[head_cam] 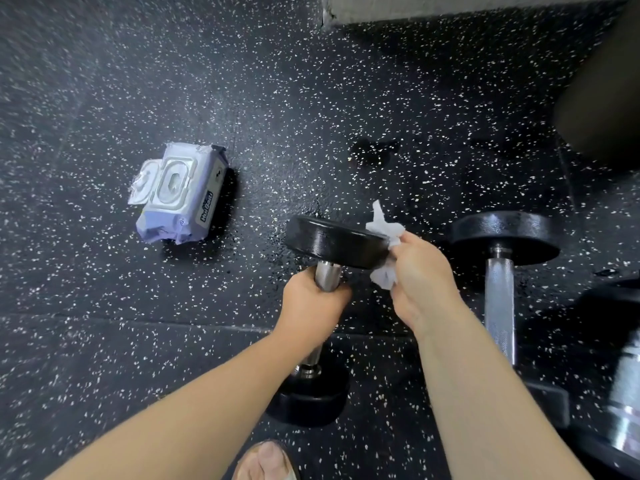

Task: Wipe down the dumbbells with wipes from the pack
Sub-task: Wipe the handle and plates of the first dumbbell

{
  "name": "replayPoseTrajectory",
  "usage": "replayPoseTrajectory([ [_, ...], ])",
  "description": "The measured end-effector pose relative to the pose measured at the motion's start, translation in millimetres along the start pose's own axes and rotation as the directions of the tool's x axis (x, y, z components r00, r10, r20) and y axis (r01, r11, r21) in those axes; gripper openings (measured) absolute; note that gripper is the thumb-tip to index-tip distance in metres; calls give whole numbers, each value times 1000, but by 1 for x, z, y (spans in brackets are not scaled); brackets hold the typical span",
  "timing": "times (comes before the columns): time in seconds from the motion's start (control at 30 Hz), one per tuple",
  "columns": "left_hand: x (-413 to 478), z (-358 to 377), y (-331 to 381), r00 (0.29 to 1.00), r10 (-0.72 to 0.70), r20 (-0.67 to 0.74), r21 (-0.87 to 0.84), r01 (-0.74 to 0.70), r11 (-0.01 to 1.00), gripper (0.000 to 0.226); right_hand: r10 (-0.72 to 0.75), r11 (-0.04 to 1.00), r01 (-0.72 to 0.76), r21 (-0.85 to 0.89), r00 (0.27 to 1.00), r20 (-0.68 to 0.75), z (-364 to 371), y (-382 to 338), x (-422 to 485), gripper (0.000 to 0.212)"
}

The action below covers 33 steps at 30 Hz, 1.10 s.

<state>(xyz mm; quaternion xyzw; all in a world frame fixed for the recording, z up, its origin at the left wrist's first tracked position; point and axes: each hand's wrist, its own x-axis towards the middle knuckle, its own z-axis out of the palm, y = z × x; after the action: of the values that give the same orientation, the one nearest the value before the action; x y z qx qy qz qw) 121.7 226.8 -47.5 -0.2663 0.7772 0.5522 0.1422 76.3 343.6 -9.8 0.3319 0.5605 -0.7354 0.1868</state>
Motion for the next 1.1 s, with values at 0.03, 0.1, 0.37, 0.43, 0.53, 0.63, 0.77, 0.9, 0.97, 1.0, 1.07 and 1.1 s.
replayPoseTrajectory([
  [0.03,1,0,-1,1000,2,7,15,-2,1000,26,-4,1000,4,14,1000,-13,0,-1,-1,39],
  [0.1,1,1,-2,1000,22,9,55,-23,998,29,-97,995,96,-22,995,-36,-1,5,-14,37],
  [0.37,0,4,-4,999,28,31,55,-29,998,23,-232,971,238,14,955,-184,5,26,-31,31],
  [0.43,0,1,-4,998,4,70,9,-4,1000,35,-23,974,45,224,995,-98,-6,10,-15,32],
  [0.53,-2,-4,-6,985,8,172,-2,-8,1000,36,260,953,-265,149,964,54,-19,-10,16,29],
  [0.63,-2,-7,-7,968,32,248,44,-44,998,35,313,933,-284,-220,943,113,-18,-25,39,24],
  [0.77,1,-3,-9,956,25,291,76,-49,996,30,249,888,-135,-439,945,214,-12,-34,54,23],
  [0.9,1,0,-7,962,5,274,100,-33,994,27,188,864,-4,-503,930,316,3,-37,53,14],
  [0.97,1,0,-6,964,9,266,105,-39,994,25,148,852,65,-519,922,357,4,-38,52,25],
  [1.0,1,0,-7,964,14,266,106,-43,993,26,142,846,69,-529,927,348,1,-37,52,28],
  [1.07,-1,0,-9,960,33,278,113,-66,991,34,180,835,0,-550,944,275,-13,-31,59,23],
  [1.1,-2,1,-10,955,44,293,124,-83,989,38,221,817,-55,-574,949,224,-21,-29,62,22],
])
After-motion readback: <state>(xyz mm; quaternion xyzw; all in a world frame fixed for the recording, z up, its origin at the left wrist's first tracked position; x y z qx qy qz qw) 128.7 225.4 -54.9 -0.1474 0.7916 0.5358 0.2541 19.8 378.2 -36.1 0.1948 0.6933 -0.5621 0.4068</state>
